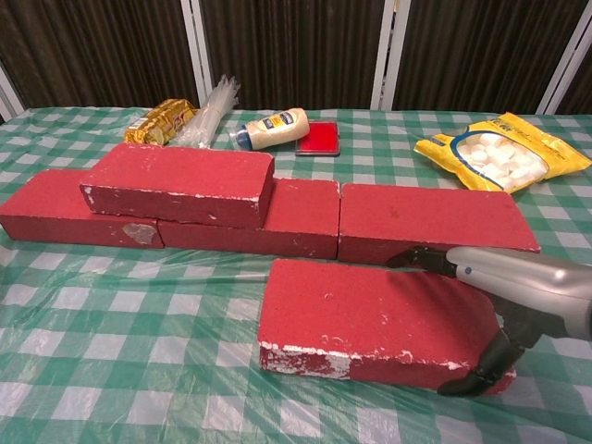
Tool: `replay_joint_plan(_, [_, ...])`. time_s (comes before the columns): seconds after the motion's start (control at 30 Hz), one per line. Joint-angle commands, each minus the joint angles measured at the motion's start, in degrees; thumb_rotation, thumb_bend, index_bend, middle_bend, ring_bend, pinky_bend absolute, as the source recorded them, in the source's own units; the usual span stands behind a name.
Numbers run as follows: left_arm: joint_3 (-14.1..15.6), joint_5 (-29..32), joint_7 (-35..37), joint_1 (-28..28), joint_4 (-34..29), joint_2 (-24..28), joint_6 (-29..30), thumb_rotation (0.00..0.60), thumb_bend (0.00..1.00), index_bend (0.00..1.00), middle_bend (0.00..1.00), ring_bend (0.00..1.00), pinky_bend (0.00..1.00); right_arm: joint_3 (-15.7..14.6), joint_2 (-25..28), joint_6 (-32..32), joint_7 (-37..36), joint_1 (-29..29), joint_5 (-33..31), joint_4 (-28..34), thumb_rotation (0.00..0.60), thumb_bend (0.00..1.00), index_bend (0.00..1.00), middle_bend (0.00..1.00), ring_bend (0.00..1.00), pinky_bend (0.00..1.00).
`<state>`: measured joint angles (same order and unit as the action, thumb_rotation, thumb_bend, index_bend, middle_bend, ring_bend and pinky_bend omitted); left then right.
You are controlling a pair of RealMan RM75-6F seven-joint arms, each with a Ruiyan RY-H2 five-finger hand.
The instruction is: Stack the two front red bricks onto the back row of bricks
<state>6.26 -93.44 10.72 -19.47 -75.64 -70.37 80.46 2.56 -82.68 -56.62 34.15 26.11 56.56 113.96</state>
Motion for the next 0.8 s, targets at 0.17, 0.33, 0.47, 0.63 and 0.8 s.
replay_joint_plan(0.17, [-0.6,-0.2,0.0,0.1,0.2,-0.2,-0.7,0.600,0.39,0.00,0.00,0.00,0.00,1.1,-1.1,-0.4,1.1,3.3,-4.7,-0.2,0.600,0.12,0.00,0.00,0.00,0.00])
replay_joint_plan(0.33, [-0.9,-0.3,0.0,0.2,0.2,-0.2,-1.3,0.600,0.39,0.00,0.00,0.00,0.00,1.0,-1.8,-0.2,2.6,5.7,-8.9,-1.1,0.600,0.12,0.00,0.00,0.00,0.00])
replay_joint_plan(0.47, [-1.1,-0.3,-0.1,0.2,0.1,0.0,-1.9,0.600,0.39,0.00,0.00,0.00,0.00,0.6,-2.3,-0.4,3.0,7.2,-10.7,-1.4,0.600,0.12,0.00,0.00,0.00,0.00])
replay_joint_plan(0.63, [-1.5,-0.4,0.0,0.3,0.2,0.0,-2.0,0.600,0.39,0.00,0.00,0.00,0.00,0.0,-2.4,-0.9,4.0,8.7,-13.4,-1.6,0.600,0.12,0.00,0.00,0.00,0.00])
replay_joint_plan(0.8, [-1.9,-0.5,-1.3,0.6,0.6,-0.4,-1.6,0.600,0.39,0.00,0.00,0.00,0.00,-0.2,-2.9,-2.7,4.1,9.5,-14.4,-1.6,0.600,0.12,0.00,0.00,0.00,0.05])
